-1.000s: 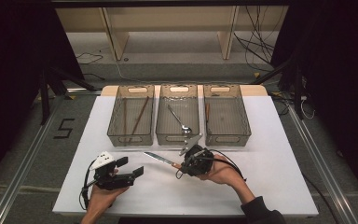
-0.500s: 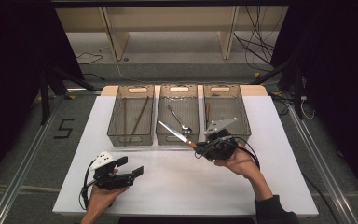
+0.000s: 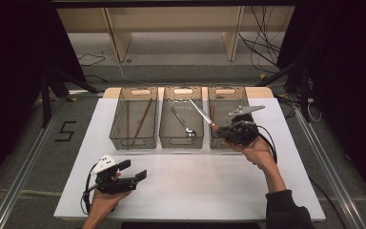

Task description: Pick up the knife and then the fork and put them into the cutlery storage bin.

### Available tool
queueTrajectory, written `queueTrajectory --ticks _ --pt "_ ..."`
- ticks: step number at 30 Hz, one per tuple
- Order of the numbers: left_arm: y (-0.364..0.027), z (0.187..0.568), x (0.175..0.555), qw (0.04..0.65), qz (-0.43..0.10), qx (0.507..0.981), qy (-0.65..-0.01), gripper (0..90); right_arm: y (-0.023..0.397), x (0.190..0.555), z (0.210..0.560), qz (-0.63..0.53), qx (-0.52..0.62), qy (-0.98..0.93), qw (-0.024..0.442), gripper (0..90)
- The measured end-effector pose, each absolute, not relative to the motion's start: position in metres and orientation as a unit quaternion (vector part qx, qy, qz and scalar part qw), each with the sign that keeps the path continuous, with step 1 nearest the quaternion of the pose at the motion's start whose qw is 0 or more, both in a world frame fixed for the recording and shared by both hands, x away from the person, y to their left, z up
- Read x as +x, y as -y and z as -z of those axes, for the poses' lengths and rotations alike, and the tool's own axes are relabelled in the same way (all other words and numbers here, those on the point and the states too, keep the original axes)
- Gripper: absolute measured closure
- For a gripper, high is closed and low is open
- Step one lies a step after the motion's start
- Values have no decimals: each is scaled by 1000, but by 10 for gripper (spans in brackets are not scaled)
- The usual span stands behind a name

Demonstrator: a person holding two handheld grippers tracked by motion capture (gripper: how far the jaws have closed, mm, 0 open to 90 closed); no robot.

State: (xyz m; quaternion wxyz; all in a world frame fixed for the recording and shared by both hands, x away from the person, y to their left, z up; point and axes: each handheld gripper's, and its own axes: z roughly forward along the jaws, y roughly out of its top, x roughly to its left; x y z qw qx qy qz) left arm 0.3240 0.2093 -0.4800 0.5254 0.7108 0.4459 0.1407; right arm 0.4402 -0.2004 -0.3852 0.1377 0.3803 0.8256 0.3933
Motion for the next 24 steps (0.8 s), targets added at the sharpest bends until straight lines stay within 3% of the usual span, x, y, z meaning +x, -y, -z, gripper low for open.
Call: queueTrajectory --ticks 24 --pt "-209 480 324 527 -140 710 -446 158 228 494 398 -350 508 -770 163 766"
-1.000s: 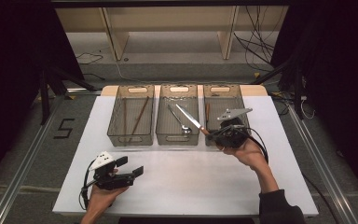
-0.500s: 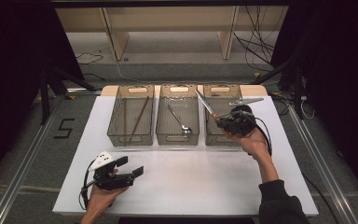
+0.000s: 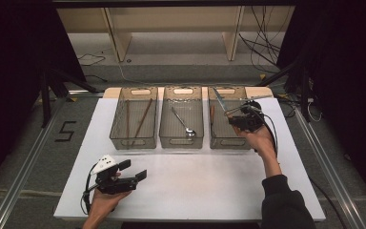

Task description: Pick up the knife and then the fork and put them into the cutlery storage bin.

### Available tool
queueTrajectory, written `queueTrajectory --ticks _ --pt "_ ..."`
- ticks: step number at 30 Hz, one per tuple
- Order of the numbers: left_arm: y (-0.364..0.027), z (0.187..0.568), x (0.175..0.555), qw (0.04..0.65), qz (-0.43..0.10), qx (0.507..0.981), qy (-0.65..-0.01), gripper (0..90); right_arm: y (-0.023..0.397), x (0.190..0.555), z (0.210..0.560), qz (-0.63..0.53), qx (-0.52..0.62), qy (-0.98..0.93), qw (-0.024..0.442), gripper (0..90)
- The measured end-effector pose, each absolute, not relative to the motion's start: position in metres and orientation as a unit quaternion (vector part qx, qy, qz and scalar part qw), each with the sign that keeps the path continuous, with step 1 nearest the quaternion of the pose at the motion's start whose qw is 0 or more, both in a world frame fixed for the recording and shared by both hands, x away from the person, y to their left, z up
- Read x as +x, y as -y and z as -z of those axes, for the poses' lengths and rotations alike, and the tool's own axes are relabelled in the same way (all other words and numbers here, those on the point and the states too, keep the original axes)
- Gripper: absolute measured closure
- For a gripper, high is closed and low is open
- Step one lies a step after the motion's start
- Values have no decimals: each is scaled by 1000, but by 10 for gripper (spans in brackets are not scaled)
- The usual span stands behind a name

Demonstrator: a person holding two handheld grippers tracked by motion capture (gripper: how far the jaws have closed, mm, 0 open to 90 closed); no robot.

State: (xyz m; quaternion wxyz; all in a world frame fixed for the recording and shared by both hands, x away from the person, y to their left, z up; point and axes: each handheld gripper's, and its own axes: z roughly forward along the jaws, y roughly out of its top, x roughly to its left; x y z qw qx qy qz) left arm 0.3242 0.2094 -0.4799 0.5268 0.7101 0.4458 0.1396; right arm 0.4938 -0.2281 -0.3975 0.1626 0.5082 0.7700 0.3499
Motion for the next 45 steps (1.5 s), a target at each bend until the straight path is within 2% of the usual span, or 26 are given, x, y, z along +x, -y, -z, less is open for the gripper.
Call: queueTrajectory --ticks 27,28,30,34,40,45 --pt "-210 480 324 528 -140 709 -446 158 208 515 415 -301 533 -775 159 754" --pt "-210 480 324 528 -140 709 -446 158 207 514 415 -304 530 -776 156 741" --pt "-210 480 324 528 -140 708 -448 158 207 514 413 -319 528 -774 144 627" --pt "-209 480 324 527 -140 711 -445 157 211 511 406 -344 522 -767 143 516" --pt "-209 480 324 527 -139 710 -446 157 212 503 398 -359 510 -769 141 427" --pt "-210 480 324 526 -141 711 -445 157 211 496 395 -368 501 -770 141 391"
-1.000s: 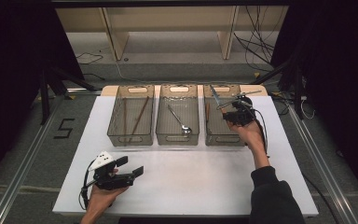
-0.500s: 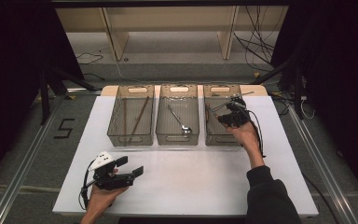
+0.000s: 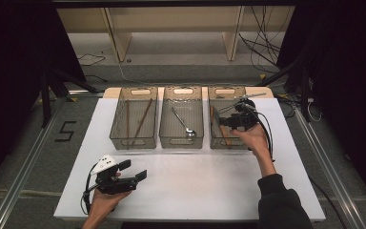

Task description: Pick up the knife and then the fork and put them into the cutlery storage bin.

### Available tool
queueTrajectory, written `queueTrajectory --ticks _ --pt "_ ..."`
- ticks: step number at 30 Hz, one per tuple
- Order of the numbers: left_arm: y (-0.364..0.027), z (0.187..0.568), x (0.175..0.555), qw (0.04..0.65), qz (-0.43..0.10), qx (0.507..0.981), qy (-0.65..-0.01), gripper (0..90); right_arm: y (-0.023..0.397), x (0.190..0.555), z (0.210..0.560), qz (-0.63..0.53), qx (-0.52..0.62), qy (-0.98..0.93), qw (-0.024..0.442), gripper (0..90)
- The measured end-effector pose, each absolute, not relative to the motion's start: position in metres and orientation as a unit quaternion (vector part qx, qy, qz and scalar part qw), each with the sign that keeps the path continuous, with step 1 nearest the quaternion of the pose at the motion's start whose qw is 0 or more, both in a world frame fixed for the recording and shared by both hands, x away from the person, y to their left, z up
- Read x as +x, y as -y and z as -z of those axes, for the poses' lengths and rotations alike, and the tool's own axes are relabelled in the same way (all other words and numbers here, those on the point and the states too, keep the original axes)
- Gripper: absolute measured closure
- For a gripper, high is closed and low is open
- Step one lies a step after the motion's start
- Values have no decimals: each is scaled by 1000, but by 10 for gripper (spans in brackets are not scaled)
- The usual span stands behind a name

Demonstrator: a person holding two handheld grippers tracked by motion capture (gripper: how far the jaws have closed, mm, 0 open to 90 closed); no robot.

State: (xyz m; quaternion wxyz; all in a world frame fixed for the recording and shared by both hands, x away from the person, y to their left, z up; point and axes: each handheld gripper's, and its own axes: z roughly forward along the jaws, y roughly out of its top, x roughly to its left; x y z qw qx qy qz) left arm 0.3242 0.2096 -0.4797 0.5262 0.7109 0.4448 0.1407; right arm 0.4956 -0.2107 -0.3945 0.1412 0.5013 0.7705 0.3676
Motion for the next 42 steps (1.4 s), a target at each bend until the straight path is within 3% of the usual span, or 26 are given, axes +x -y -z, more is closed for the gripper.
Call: queueTrajectory --ticks 26,42 --pt "-205 480 326 524 -134 718 -438 157 198 416 407 -482 415 -761 126 343" --pt "-204 479 324 525 -138 723 -427 157 189 385 420 -508 383 -764 110 327"
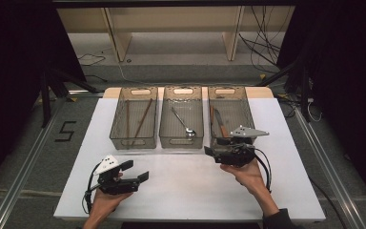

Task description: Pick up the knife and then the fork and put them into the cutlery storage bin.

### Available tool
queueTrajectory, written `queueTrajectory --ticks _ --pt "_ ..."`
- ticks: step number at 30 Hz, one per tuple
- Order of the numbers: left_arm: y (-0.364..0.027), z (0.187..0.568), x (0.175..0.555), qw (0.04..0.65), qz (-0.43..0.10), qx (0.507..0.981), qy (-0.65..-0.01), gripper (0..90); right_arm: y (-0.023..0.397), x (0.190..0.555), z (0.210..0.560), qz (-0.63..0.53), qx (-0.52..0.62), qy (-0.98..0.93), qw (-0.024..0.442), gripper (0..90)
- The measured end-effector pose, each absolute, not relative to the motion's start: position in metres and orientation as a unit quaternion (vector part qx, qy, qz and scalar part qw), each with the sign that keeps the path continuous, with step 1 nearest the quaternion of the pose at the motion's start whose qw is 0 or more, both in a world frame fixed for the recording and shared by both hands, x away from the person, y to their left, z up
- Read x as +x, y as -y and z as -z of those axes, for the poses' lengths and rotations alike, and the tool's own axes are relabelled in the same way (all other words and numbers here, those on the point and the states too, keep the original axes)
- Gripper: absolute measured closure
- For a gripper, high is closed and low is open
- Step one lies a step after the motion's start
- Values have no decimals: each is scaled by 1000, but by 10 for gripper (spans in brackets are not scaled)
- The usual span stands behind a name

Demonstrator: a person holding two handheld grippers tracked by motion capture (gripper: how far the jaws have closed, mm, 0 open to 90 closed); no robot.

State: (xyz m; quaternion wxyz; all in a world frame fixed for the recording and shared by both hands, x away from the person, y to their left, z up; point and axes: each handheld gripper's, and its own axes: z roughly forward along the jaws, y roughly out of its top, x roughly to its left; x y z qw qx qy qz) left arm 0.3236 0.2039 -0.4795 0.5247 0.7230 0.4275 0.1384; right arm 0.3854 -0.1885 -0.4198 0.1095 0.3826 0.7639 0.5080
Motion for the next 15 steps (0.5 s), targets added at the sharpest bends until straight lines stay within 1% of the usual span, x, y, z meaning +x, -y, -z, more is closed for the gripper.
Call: queueTrajectory --ticks 3,6,15 --pt "-203 479 323 524 -139 726 -423 157 188 380 422 -513 375 -765 107 314" --pt "-202 479 322 524 -140 728 -420 157 190 371 424 -521 364 -763 115 307" --pt "-200 479 321 524 -144 735 -405 157 200 351 436 -527 356 -762 122 305"
